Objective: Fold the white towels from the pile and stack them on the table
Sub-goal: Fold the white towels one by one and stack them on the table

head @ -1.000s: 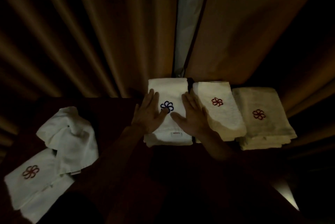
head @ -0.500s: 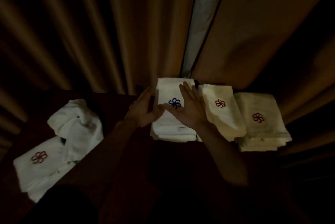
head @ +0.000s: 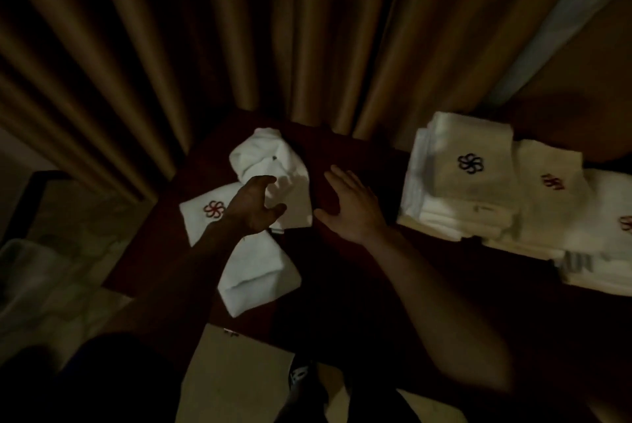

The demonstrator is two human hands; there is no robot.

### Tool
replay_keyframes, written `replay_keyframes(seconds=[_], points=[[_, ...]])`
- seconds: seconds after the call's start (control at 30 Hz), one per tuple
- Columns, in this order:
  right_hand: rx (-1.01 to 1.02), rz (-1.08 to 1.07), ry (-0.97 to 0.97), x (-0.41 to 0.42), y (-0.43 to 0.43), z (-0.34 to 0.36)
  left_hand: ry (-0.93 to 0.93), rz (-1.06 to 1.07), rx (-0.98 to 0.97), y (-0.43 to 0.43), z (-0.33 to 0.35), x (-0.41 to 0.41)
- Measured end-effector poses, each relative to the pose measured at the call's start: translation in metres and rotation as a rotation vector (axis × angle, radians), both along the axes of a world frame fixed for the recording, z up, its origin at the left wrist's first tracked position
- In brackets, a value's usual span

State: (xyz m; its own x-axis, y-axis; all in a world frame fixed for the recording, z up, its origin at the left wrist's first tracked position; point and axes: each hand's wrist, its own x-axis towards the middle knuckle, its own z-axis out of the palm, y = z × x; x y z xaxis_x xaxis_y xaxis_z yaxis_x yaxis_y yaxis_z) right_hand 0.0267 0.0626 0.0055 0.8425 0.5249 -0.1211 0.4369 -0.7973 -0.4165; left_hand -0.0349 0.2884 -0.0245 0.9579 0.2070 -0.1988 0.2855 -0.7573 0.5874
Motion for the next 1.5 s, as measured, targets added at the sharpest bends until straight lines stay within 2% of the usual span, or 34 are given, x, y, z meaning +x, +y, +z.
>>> replay_keyframes(seconds=[0.17, 0.4, 0.63, 0.7, 0.8, 0.87, 1.0, 1.13, 1.23, 1.3, 1.4, 1.5], points=[[-0.070, 0.047, 0.133, -0.025, 0.039, -0.042, 0.088, 0.006, -0.022, 0.035, -0.038, -0.028], [-0.179, 0.077, 0.249, -0.024, 0.062, -0.094, 0.126, -0.003, -0.081, 0.037, -0.079, -0.027], [-0.432, 0.157, 0.304, -0.019, 0.059, -0.118, 0.109, -0.020, -0.028, 0.041, -0.099, -0.018], [-0.433, 0.142, 0.308, -0.022, 0.051, -0.120, 0.099, -0.015, 0.003, 0.040, -0.103, -0.015], [-0.292, 0.065, 0.238, -0.027, 0.044, -0.121, 0.085, -0.022, 0.060, 0.036, -0.103, -0.009], [-0.249, -0.010, 0.276, -0.027, 0.042, -0.121, 0.089, -0.026, 0.040, 0.031, -0.100, -0.005], [-0.330, -0.072, 0.379, -0.030, 0.031, -0.118, 0.064, -0.029, -0.093, 0.016, -0.095, -0.005], [-0.447, -0.097, 0.424, -0.041, 0.005, -0.122, 0.025, -0.056, -0.145, -0.006, -0.092, -0.006], [-0.314, -0.190, 0.430, -0.043, 0.001, -0.121, 0.063, -0.093, -0.174, -0.024, -0.089, -0.002], [-0.182, -0.194, 0.359, -0.042, 0.001, -0.117, 0.090, -0.122, -0.188, -0.038, -0.086, 0.003], [0.107, -0.226, 0.269, -0.046, -0.009, -0.115, 0.105, -0.159, -0.182, -0.064, -0.077, 0.008], [0.201, -0.230, 0.157, -0.052, -0.031, -0.110, 0.150, -0.136, -0.321, -0.096, -0.066, 0.010]])
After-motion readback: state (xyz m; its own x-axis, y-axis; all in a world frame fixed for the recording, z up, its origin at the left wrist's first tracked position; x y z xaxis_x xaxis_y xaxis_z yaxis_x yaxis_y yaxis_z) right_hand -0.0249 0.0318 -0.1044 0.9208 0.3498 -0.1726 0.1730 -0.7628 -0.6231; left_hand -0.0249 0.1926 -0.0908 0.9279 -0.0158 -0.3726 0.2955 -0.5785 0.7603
